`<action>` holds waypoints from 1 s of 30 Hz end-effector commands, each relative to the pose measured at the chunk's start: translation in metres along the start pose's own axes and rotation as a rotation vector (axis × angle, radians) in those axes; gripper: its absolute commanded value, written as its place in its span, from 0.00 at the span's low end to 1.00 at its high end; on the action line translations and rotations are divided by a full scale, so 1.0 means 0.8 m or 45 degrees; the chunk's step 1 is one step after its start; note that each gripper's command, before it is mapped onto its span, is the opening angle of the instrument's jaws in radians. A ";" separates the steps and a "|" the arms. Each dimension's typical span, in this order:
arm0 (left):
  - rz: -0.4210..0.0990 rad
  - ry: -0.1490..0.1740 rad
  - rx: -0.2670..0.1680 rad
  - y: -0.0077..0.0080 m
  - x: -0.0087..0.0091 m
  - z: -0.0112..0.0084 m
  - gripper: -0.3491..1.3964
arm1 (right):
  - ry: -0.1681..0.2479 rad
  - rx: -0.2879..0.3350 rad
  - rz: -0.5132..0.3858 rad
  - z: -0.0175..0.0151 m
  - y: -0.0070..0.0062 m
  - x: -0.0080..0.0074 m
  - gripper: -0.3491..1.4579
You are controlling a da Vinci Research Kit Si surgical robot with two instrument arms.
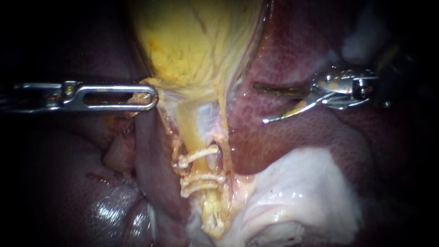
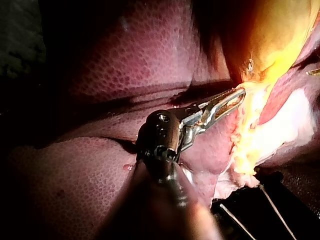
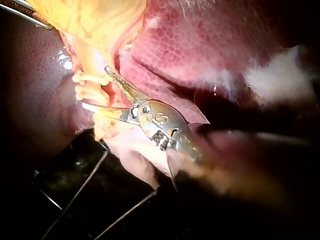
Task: Go to the cutting position left tube
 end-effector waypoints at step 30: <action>-0.001 -0.003 -0.007 -0.0001 0.0000 -0.0008 0.00 | -0.211 0.181 0.204 0.0131 0.0006 -0.0158 0.94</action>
